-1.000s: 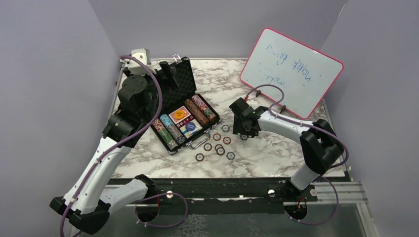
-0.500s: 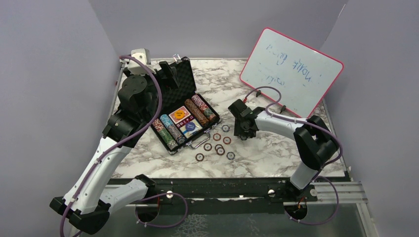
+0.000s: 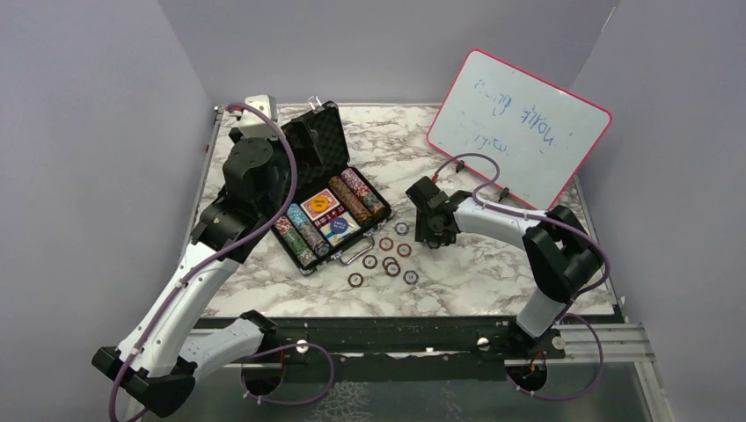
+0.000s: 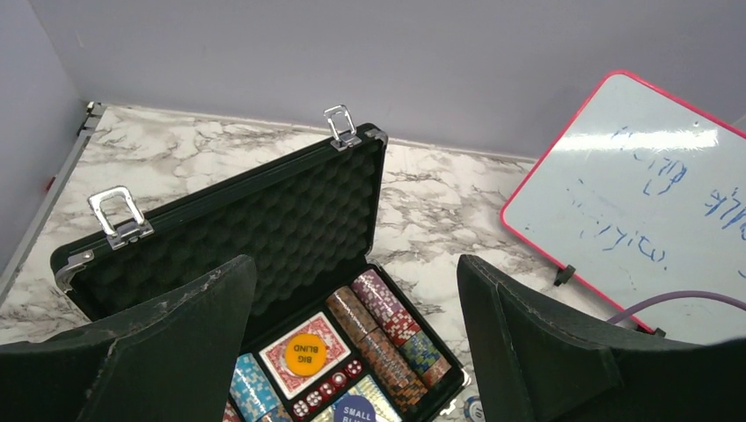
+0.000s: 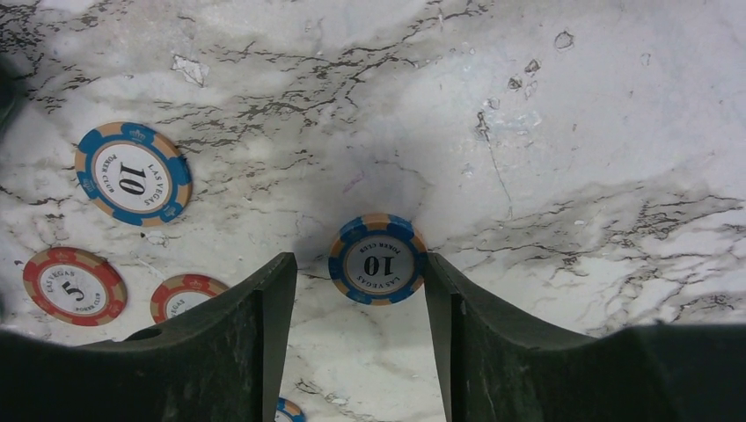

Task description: Pack up texas hold em set

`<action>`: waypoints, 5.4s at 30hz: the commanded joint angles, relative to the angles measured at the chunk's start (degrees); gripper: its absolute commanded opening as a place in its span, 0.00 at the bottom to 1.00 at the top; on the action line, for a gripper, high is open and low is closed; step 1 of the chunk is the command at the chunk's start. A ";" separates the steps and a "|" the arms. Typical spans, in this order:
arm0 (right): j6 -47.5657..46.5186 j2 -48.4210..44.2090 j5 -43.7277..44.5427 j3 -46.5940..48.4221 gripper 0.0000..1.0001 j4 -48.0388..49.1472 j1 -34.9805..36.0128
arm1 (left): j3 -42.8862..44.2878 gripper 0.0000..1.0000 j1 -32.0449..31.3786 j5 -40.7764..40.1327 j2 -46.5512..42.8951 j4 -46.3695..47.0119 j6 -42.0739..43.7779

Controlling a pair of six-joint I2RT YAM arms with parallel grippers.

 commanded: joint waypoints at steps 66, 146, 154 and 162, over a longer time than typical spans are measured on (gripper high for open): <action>24.62 -9.70 -36.99 12.79 0.37 13.74 -4.02 | -27.54 0.51 -0.13 43.65 14.68 35.24 -26.05; 19.32 -6.57 -39.93 6.81 0.73 8.38 -15.36 | 0.92 0.02 -0.49 27.38 39.32 -40.28 10.34; 19.16 -6.11 -40.08 7.37 0.73 8.34 -15.36 | 2.14 0.07 -0.48 25.85 42.11 -42.62 8.82; 18.71 -5.63 -40.19 8.12 0.73 7.89 -15.54 | 1.99 0.18 -0.50 23.07 42.47 -42.76 7.77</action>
